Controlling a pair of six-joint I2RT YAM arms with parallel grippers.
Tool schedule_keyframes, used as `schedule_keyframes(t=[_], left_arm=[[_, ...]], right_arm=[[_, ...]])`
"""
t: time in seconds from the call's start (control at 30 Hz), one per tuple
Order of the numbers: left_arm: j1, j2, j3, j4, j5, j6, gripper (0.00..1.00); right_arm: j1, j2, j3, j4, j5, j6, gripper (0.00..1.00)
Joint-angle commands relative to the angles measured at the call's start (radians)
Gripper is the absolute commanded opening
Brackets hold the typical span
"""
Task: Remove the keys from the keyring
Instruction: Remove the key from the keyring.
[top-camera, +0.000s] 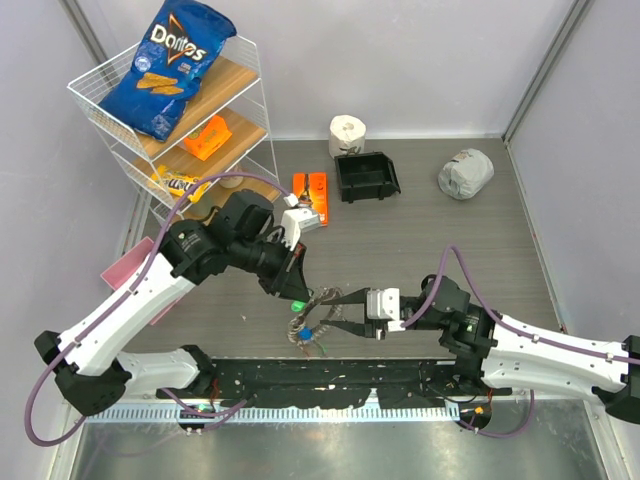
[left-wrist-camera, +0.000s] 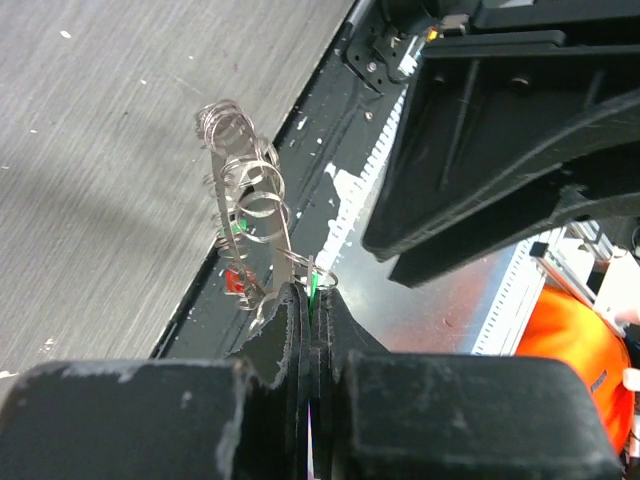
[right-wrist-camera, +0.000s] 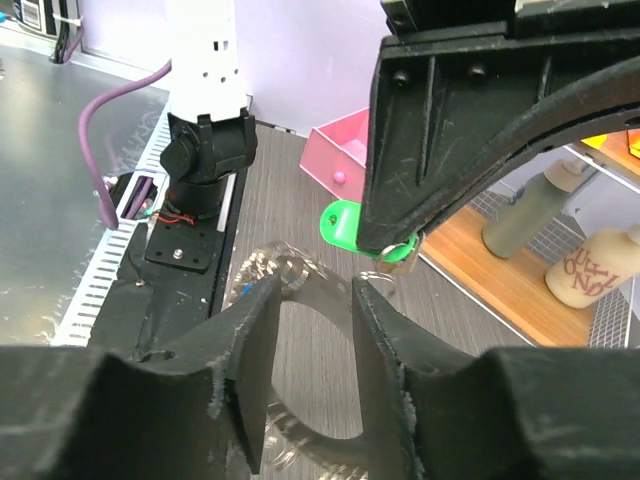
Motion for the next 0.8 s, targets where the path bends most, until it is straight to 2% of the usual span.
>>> schedule_keyframes(t=[0.0,0.3,0.43,0.77], left_arm=[[0.014,-0.015,0.025,0.037,-0.024,0.021,0.0],[0.013,-0.022,0.071,0.014,-0.06,0.033,0.0],[0.013,-0.026,0.074,0.016,-0.072,0.028,0.0],[0.014,-0.043,0.065,0.036,-0.074,0.014,0.0]], right_arm=[[0.009,-0.01,0.032,0.054,0.024,0.02,0.42],[0.009,0.008,0.064,0.037,0.136,0.179,0.42],[0.009,0.051,0.093,0.034,0.185,0.247,0.36],[0.009,0.151,0.133,0.064,0.163,0.325,0.33]])
